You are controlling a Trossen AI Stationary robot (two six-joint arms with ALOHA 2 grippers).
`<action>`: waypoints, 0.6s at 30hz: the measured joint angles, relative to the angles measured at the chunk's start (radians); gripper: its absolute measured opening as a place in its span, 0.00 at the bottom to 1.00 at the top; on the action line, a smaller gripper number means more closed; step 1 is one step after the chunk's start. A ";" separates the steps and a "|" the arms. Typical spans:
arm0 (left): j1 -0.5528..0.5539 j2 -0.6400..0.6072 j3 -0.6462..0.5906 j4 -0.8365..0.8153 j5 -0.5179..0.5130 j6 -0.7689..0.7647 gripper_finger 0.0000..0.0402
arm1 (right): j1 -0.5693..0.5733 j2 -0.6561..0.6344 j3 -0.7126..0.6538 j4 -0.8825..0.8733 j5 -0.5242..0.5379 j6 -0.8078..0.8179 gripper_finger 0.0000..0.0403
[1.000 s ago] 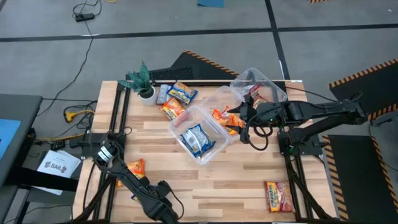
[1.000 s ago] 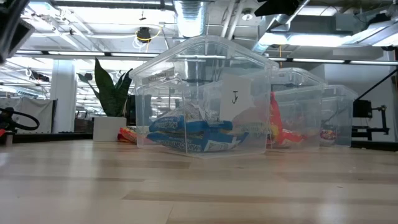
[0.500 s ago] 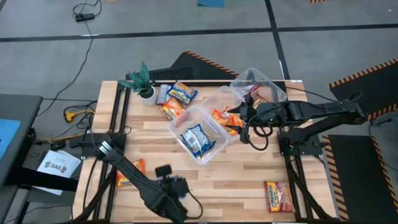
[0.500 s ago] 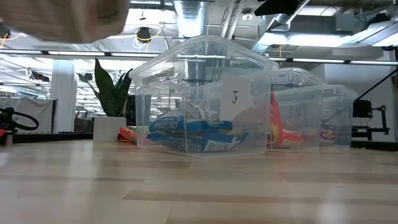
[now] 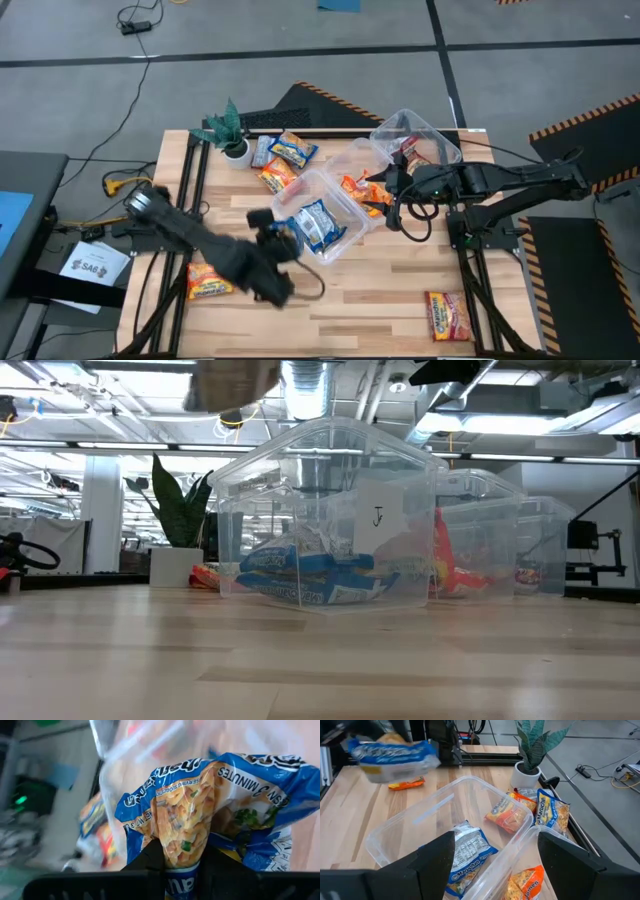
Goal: Sort Maruchan noodles
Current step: Put the blue noodle pack into the left transparent bin
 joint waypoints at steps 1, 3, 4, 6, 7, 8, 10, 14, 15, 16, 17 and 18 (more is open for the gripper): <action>0.022 -0.053 -0.066 0.092 -0.002 0.045 0.09 | 0.000 0.000 0.000 0.000 0.000 0.000 0.76; 0.074 -0.171 -0.212 0.292 0.016 0.151 0.09 | 0.000 0.000 0.000 0.000 0.000 0.000 0.76; 0.106 -0.232 -0.298 0.424 0.047 0.217 0.09 | 0.000 0.000 0.000 0.000 0.000 0.000 0.76; 0.186 -0.347 -0.464 0.701 0.140 0.346 0.09 | 0.000 0.000 0.000 0.001 0.000 0.000 0.76; 0.232 -0.396 -0.547 0.846 0.201 0.399 0.09 | 0.000 0.000 0.000 0.000 0.000 0.000 0.76; 0.278 -0.440 -0.626 0.992 0.272 0.447 0.09 | 0.000 0.000 0.000 0.001 0.000 0.000 0.76; 0.374 -0.499 -0.763 1.257 0.404 0.512 0.09 | 0.000 0.000 0.000 0.003 0.000 0.000 0.76; 0.515 -0.522 -0.927 1.536 0.538 0.544 0.10 | 0.000 0.000 0.000 0.005 0.000 0.001 0.76; 0.537 -0.522 -0.946 1.556 0.545 0.534 0.11 | 0.000 0.000 0.000 0.005 0.000 0.003 0.76; 0.557 -0.522 -0.955 1.567 0.553 0.524 0.14 | 0.000 0.000 0.000 0.005 0.000 0.003 0.76; 0.570 -0.518 -0.956 1.571 0.559 0.513 0.17 | 0.000 0.000 0.000 0.005 0.000 0.003 0.76; 0.578 -0.514 -0.955 1.576 0.562 0.495 0.20 | 0.000 0.000 0.000 0.005 0.000 0.003 0.76</action>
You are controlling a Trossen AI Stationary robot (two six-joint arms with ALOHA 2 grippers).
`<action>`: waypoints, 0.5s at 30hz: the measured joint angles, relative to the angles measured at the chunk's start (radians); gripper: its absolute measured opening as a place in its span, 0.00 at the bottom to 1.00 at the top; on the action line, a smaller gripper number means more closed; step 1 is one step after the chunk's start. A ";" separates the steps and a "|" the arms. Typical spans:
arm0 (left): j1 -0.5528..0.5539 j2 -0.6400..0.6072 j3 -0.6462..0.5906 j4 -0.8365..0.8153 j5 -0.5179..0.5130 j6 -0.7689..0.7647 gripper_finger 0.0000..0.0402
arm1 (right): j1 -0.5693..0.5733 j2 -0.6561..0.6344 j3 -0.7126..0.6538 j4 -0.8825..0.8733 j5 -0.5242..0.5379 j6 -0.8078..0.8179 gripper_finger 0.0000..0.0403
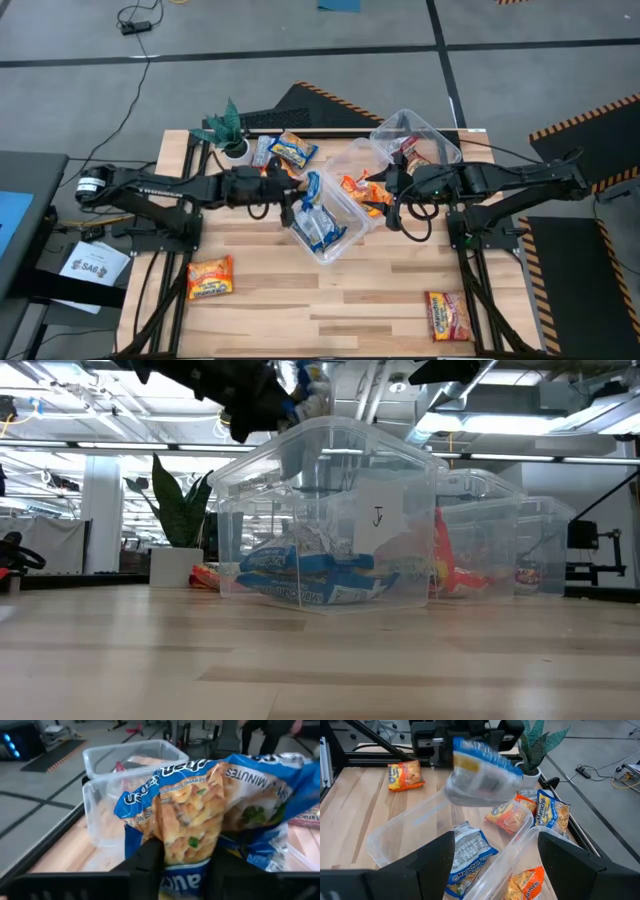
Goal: Sort Maruchan noodles
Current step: Put the blue noodle pack into the left transparent bin
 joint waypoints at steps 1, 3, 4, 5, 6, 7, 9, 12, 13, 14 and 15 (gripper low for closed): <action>0.004 0.002 0.000 -0.003 0.001 -0.014 0.24 | 0.000 0.000 0.000 0.000 0.000 0.000 0.76; 0.004 0.003 0.000 -0.002 0.008 -0.024 0.30 | 0.000 0.000 0.000 0.000 0.000 0.000 0.76; 0.004 0.003 0.000 0.002 0.008 -0.024 0.33 | 0.000 0.000 0.000 0.000 0.000 0.000 0.76; 0.004 0.003 0.000 0.005 0.008 -0.029 0.36 | 0.000 0.000 0.000 0.002 0.000 0.001 0.76; 0.004 0.003 0.000 0.004 0.009 -0.041 0.39 | 0.000 0.000 0.000 0.004 0.000 0.007 0.76; 0.004 0.003 0.000 0.000 0.012 -0.054 0.43 | 0.000 0.000 0.000 0.006 0.000 0.014 0.76; 0.004 0.003 0.018 -0.032 0.040 -0.060 0.49 | 0.000 0.000 0.000 0.007 0.000 0.016 0.76; 0.004 0.003 0.064 -0.089 0.101 -0.060 0.58 | 0.000 0.000 0.000 0.007 0.000 0.016 0.76; 0.004 0.003 0.083 -0.122 0.120 -0.061 0.61 | 0.000 0.000 0.000 0.007 0.000 0.016 0.76; 0.003 0.003 0.103 -0.161 0.134 -0.060 0.63 | 0.000 0.000 0.000 0.008 0.000 0.016 0.76; 0.002 0.003 0.125 -0.205 0.146 -0.061 0.65 | 0.000 0.000 0.000 0.008 0.000 0.016 0.76</action>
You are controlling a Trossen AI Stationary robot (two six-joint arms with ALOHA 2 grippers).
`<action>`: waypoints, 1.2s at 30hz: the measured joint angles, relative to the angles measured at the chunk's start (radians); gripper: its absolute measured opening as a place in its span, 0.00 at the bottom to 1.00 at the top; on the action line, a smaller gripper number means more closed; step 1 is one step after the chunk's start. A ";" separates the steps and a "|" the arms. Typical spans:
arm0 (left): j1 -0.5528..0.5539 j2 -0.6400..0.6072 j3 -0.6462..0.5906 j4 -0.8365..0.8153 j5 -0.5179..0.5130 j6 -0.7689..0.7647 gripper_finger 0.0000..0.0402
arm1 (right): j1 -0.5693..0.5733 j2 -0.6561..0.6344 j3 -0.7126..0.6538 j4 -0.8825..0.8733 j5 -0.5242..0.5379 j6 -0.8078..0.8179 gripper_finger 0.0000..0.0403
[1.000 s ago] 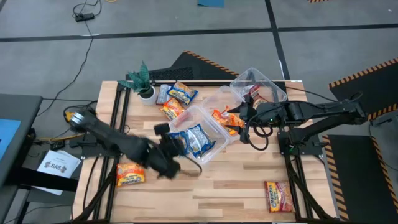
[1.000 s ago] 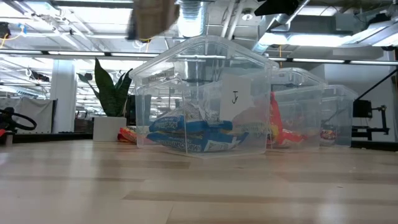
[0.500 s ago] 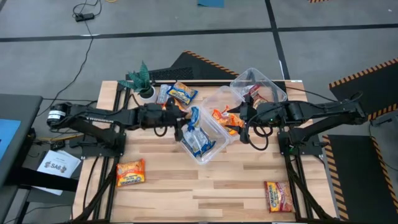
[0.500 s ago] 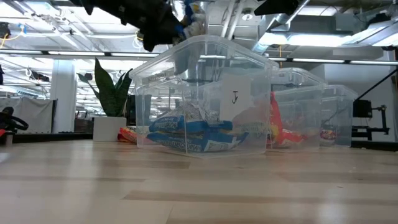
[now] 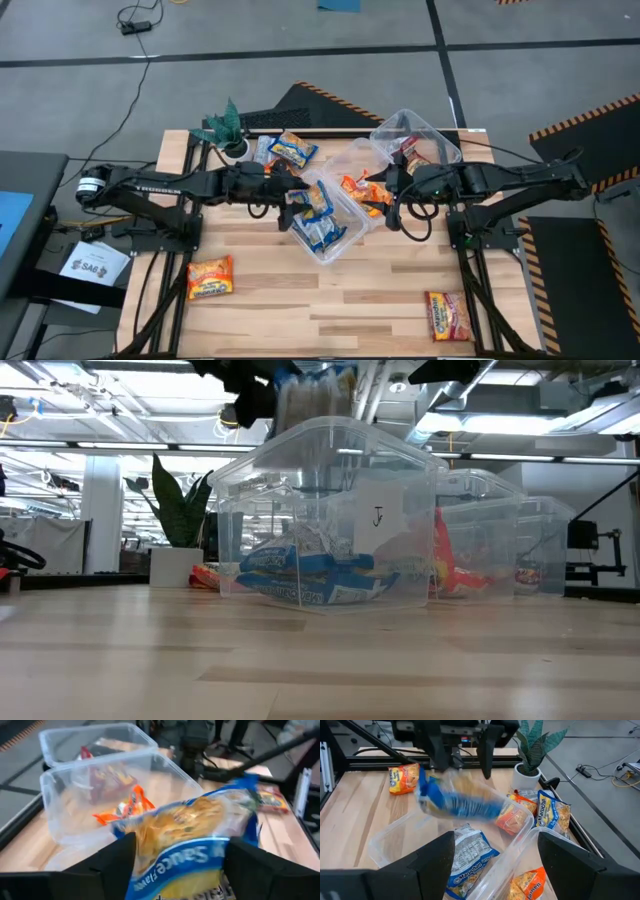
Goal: Sort Maruchan noodles
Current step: Put the blue noodle pack into the left transparent bin, then put the red noodle pack into the top right transparent bin
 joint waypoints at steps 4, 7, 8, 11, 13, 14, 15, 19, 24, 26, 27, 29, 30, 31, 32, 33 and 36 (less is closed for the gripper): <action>-0.011 0.000 0.080 -0.156 0.007 0.012 0.68 | 0.000 0.000 0.000 0.000 0.000 0.002 0.76; -0.020 0.000 0.095 -0.210 -0.037 0.013 0.68 | 0.000 0.000 0.000 0.000 0.000 0.002 0.76; -0.020 0.000 0.097 -0.221 -0.049 0.011 0.68 | 0.000 0.000 0.000 0.000 0.000 0.002 0.76; -0.020 0.000 0.100 -0.258 -0.061 0.024 0.68 | 0.000 0.000 0.000 0.000 0.000 0.006 0.76; -0.023 0.000 0.099 -0.292 -0.064 0.073 0.68 | 0.000 0.000 0.000 0.000 0.000 0.025 0.76; -0.034 -0.001 0.087 -0.283 -0.064 0.103 0.68 | 0.000 0.000 0.000 0.000 0.001 0.032 0.76; -0.046 -0.001 0.065 -0.254 -0.067 0.123 0.68 | 0.000 0.000 0.000 -0.001 0.002 0.037 0.76; -0.077 -0.001 -0.064 -0.052 -0.068 0.167 0.68 | 0.000 0.000 0.000 -0.002 0.003 0.048 0.76; -0.069 -0.027 -0.261 0.255 -0.070 0.183 0.68 | 0.000 0.000 0.000 -0.023 0.006 0.041 0.76; -0.061 -0.070 -0.337 0.350 -0.069 0.191 0.68 | 0.000 0.000 0.000 -0.042 0.006 0.028 0.76; -0.057 -0.098 -0.372 0.399 -0.068 0.191 0.68 | -0.001 0.000 0.000 -0.054 0.007 0.028 0.76; -0.050 -0.169 -0.437 0.489 -0.068 0.182 0.68 | -0.005 0.000 0.000 -0.079 0.021 0.032 0.76; -0.049 -0.209 -0.468 0.526 -0.068 0.178 0.68 | -0.008 0.000 0.000 -0.092 0.028 0.042 0.76; -0.049 -0.247 -0.496 0.554 -0.069 0.176 0.68 | -0.011 0.000 0.000 -0.112 0.030 0.056 0.76; -0.049 -0.284 -0.517 0.571 -0.069 0.171 0.68 | -0.017 0.000 0.000 -0.131 0.031 0.073 0.76; -0.053 -0.328 -0.540 0.577 -0.068 0.162 0.68 | -0.023 0.000 0.000 -0.148 0.031 0.088 0.76; -0.066 -0.435 -0.579 0.580 -0.089 0.113 0.68 | -0.042 0.000 0.000 -0.217 0.032 0.110 0.76</action>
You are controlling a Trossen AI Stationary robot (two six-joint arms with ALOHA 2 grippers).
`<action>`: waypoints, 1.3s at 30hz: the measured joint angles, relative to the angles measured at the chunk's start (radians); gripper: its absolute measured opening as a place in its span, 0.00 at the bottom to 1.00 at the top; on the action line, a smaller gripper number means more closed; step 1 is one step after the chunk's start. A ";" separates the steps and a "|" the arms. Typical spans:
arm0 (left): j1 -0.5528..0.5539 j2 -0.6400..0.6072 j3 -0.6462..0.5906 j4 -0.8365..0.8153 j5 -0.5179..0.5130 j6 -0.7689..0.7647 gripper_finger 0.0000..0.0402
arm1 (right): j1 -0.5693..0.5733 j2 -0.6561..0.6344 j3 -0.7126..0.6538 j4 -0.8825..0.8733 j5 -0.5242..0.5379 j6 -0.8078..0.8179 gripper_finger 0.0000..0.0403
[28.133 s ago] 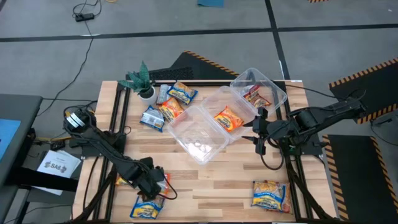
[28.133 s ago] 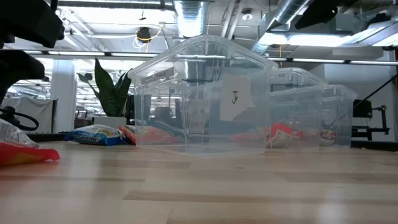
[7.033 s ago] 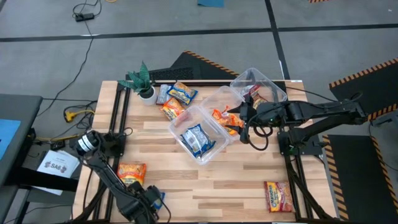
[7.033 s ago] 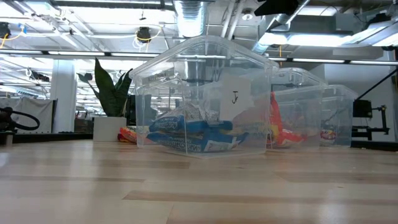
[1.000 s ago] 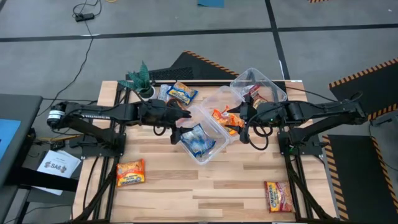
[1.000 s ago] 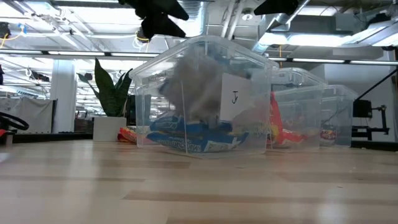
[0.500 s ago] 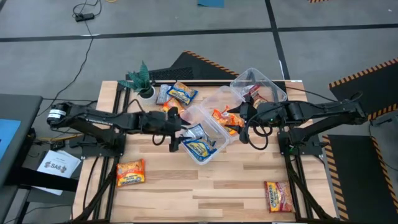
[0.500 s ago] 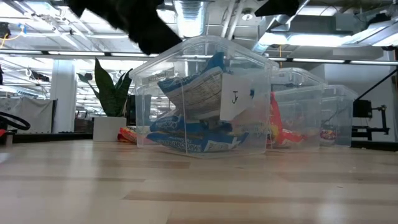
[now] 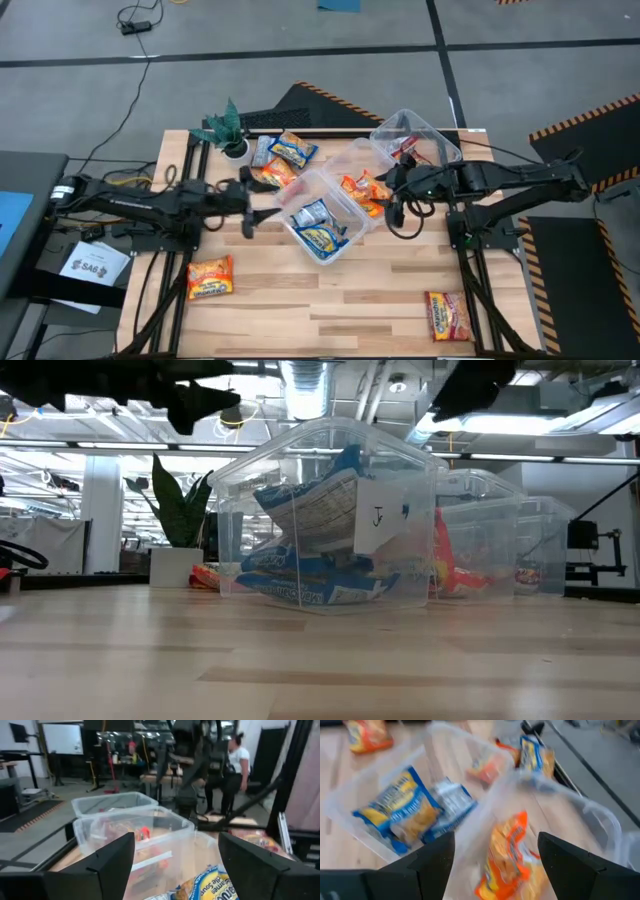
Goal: Sort Maruchan noodles
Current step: Put the red noodle pack into the top right transparent bin
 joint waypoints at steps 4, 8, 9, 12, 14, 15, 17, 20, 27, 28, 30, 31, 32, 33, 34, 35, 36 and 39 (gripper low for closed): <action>-0.039 -0.082 -0.027 -0.021 -0.013 -0.009 0.68 | -0.013 -0.015 -0.036 -0.037 0.000 0.041 0.76; -0.085 -0.107 -0.050 -0.022 -0.041 0.006 0.68 | -0.005 -0.065 -0.127 -0.036 -0.006 0.120 0.76; -0.092 -0.107 -0.050 -0.020 -0.059 0.011 0.68 | 0.004 -0.080 -0.149 -0.040 -0.015 0.147 0.76; -0.102 -0.107 -0.049 -0.019 -0.087 0.019 0.68 | 0.053 -0.116 -0.186 -0.045 -0.117 0.247 0.76; -0.102 -0.106 -0.049 -0.021 -0.086 0.022 0.68 | 0.110 -0.129 -0.188 -0.076 -0.224 0.363 0.76; -0.102 -0.106 -0.049 -0.024 -0.085 0.021 0.68 | 0.146 -0.131 -0.185 -0.104 -0.276 0.434 0.76; -0.103 -0.106 -0.049 -0.024 -0.084 0.013 0.68 | 0.235 -0.126 -0.181 -0.182 -0.340 0.589 0.76; -0.103 -0.106 -0.049 -0.024 -0.085 -0.002 0.68 | 0.401 -0.084 -0.172 -0.293 -0.411 0.857 0.76; -0.103 -0.106 -0.049 0.004 -0.086 -0.015 0.68 | 0.725 0.090 -0.172 -0.357 -0.712 1.356 0.76; -0.103 -0.106 -0.049 0.012 -0.086 -0.012 0.68 | 0.750 0.120 -0.172 -0.356 -0.734 1.380 0.76; -0.103 -0.106 -0.044 0.013 -0.086 -0.011 0.68 | 0.783 0.177 -0.172 -0.352 -0.762 1.405 0.76; -0.103 -0.106 -0.041 0.013 -0.086 -0.010 0.68 | 0.791 0.208 -0.172 -0.341 -0.769 1.405 0.76; -0.103 -0.106 -0.038 0.012 -0.086 -0.006 0.68 | 0.798 0.237 -0.172 -0.326 -0.769 1.395 0.76; -0.103 -0.106 -0.033 0.012 -0.086 0.000 0.68 | 0.803 0.268 -0.172 -0.306 -0.768 1.372 0.76; -0.103 -0.106 -0.030 0.012 -0.086 0.004 0.68 | 0.805 0.298 -0.172 -0.279 -0.768 1.340 0.76; -0.103 -0.106 -0.028 0.012 -0.086 0.009 0.68 | 0.808 0.328 -0.172 -0.246 -0.768 1.308 0.76; -0.103 -0.106 -0.028 0.011 -0.086 0.013 0.68 | 0.808 0.359 -0.172 -0.211 -0.768 1.274 0.76; -0.103 -0.106 -0.028 0.008 -0.086 0.019 0.68 | 0.808 0.446 -0.172 -0.131 -0.759 1.162 0.76</action>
